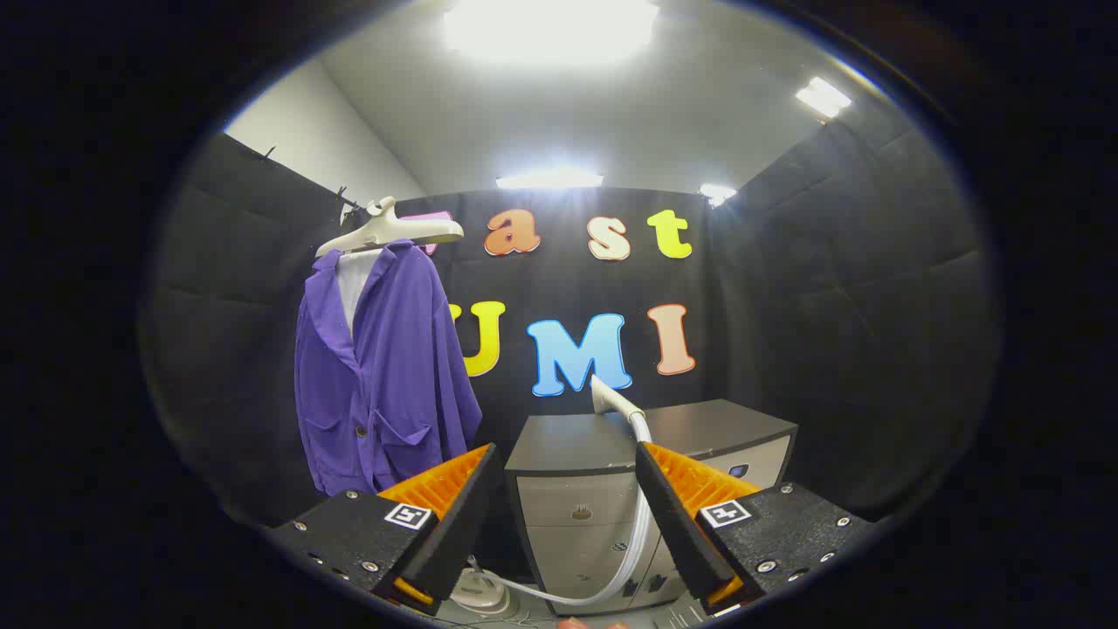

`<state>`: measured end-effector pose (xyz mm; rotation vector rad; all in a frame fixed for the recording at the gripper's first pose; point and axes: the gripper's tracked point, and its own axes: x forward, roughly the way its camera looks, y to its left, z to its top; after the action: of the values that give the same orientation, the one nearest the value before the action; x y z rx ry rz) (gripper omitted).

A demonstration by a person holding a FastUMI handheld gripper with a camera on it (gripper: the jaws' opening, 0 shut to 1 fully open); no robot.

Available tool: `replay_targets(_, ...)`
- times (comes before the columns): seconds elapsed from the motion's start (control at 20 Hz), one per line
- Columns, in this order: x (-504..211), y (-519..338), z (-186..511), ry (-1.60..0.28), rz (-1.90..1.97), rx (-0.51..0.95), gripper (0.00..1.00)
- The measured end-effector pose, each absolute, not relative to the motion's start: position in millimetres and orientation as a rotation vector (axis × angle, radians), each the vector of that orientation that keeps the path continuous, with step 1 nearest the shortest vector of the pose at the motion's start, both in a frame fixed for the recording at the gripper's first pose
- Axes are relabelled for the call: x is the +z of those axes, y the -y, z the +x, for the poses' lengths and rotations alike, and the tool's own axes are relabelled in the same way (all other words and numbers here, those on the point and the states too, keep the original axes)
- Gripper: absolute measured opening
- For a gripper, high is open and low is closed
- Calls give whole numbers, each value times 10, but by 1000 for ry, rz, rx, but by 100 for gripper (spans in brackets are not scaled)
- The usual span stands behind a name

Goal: Iron the clothes twice with a garment steamer, once on the left side and once on the right side.

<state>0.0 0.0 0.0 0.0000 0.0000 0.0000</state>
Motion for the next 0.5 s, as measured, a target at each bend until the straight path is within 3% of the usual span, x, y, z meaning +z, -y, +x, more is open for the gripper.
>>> replay_targets(0.5, 54, -161, 24, -22, -16, 26, 95)
